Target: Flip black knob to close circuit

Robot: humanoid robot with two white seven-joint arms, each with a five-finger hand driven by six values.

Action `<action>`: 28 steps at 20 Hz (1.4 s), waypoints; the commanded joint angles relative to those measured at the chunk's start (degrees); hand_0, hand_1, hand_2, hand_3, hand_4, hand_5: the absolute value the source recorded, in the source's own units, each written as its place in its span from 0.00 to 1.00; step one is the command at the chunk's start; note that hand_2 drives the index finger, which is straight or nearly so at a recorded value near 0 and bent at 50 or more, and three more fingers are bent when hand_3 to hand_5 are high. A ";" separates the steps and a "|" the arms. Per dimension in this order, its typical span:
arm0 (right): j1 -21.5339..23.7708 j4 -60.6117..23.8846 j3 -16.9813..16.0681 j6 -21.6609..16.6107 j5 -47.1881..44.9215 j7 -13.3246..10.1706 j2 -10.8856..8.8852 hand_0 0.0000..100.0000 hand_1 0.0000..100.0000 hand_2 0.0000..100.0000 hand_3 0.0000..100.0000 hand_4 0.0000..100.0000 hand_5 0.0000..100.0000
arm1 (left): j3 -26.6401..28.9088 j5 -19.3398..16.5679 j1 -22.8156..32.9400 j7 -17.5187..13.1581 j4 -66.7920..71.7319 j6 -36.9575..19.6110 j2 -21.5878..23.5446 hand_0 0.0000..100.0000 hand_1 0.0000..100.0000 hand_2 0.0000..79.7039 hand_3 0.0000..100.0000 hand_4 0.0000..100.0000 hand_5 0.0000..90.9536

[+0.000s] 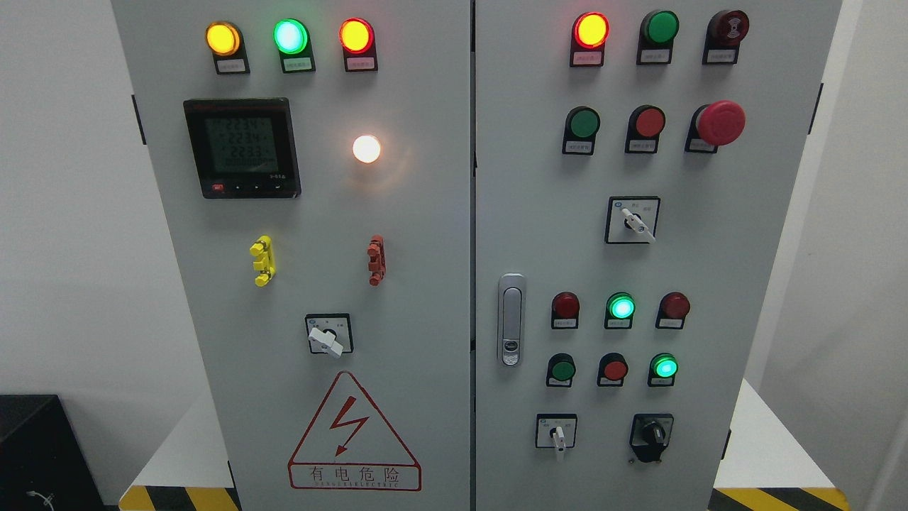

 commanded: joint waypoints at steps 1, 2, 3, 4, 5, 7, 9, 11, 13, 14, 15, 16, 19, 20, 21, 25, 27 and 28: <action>-0.16 0.31 0.03 -0.09 0.22 0.02 1.17 0.00 0.25 0.00 0.00 0.00 0.00 | 0.00 0.00 1.23 0.02 0.00 0.02 0.00 0.12 0.56 0.00 0.00 0.00 0.00; -0.16 0.31 0.03 -0.09 0.22 -0.07 1.17 0.00 0.25 0.00 0.00 0.00 0.00 | 0.00 0.00 1.23 0.02 0.00 0.02 0.00 0.12 0.56 0.00 0.00 0.00 0.00; -0.16 0.31 0.03 -0.27 0.22 -0.07 1.17 0.00 0.25 0.00 0.00 0.00 0.00 | 0.00 0.00 1.23 0.02 0.00 0.02 0.00 0.12 0.56 0.00 0.00 0.00 0.00; -0.16 0.22 0.11 -0.44 0.22 -0.07 1.17 0.00 0.25 0.00 0.00 0.00 0.00 | 0.00 0.00 1.23 0.02 0.00 0.02 0.00 0.12 0.56 0.00 0.00 0.00 0.00; -0.16 0.14 0.11 -0.44 0.22 -0.16 1.17 0.00 0.25 0.00 0.00 0.00 0.00 | 0.00 0.00 1.14 0.02 -0.08 0.02 0.00 0.12 0.56 0.00 0.00 0.00 0.00; 0.19 -0.48 0.29 -1.66 0.22 -0.42 1.08 0.00 0.25 0.00 0.00 0.00 0.00 | 0.00 0.00 1.23 0.02 0.00 0.02 0.00 0.12 0.56 0.00 0.00 0.00 0.00; 0.63 -0.83 0.99 -5.52 0.48 -3.74 0.99 0.00 0.25 0.00 0.00 0.00 0.00 | 0.00 0.00 1.14 0.02 0.00 0.02 0.00 0.12 0.56 0.00 0.00 0.00 0.00; 2.64 -4.15 5.19 -8.87 2.15 -8.40 0.91 0.00 0.25 0.02 0.01 0.00 0.00 | 0.00 0.00 1.23 0.02 0.00 0.02 0.00 0.12 0.56 0.00 0.00 0.00 0.00; 6.59 -13.61 7.93 -9.67 2.68 -12.96 0.12 0.00 0.25 0.12 0.14 0.01 0.00 | 0.00 0.00 1.23 0.02 0.00 0.02 0.00 0.12 0.56 0.00 0.00 0.00 0.00; 8.35 -18.45 8.37 -9.59 3.12 -14.38 -0.76 0.00 0.25 0.14 0.17 0.05 0.00 | 0.00 0.00 1.23 0.02 0.00 0.02 0.00 0.12 0.56 0.00 0.00 0.00 0.00; 9.59 -22.07 8.55 -9.41 4.16 -15.44 -1.29 0.00 0.25 0.18 0.22 0.09 0.00 | 0.00 0.00 1.23 0.02 0.00 -0.07 0.00 0.12 0.56 0.00 0.00 0.00 0.00; 10.82 -26.71 8.55 -9.15 6.87 -17.28 -1.99 0.00 0.25 0.20 0.23 0.12 0.00 | 0.00 0.00 1.23 0.02 0.00 0.02 0.00 0.12 0.56 0.00 0.00 0.00 0.00; 12.94 -35.78 8.20 -8.27 14.26 -20.54 -3.22 0.00 0.25 0.32 0.41 0.31 0.04 | 0.00 0.00 1.23 0.02 0.00 0.02 0.00 0.12 0.56 0.00 0.00 0.00 0.00; 13.46 -38.51 8.11 -7.74 15.85 -20.98 -3.57 0.00 0.25 0.34 0.44 0.34 0.08 | 0.00 0.00 1.14 0.02 0.00 0.02 0.00 0.12 0.56 0.00 0.00 0.00 0.00; 13.99 -41.06 8.11 -6.87 17.43 -21.07 -4.10 0.00 0.24 0.38 0.50 0.38 0.12 | 0.00 0.00 1.23 0.02 0.00 0.02 0.00 0.12 0.56 0.00 0.00 0.00 0.00; 15.05 -50.03 5.22 -4.58 25.07 -21.34 -5.34 0.00 0.22 0.47 0.67 0.50 0.26 | 0.00 0.00 1.23 0.02 0.00 0.02 0.00 0.12 0.56 0.00 0.00 0.00 0.00; 15.75 -54.42 1.98 -4.14 31.13 -22.12 -5.25 0.00 0.21 0.51 0.72 0.58 0.35 | 0.00 0.00 1.23 0.02 0.00 -0.07 0.00 0.12 0.56 0.00 0.00 0.00 0.00; 16.45 -56.88 0.57 -4.14 33.68 -22.74 -5.25 0.00 0.21 0.52 0.73 0.60 0.38 | 0.00 0.00 1.23 0.02 0.00 0.02 0.00 0.12 0.56 0.00 0.00 0.00 0.00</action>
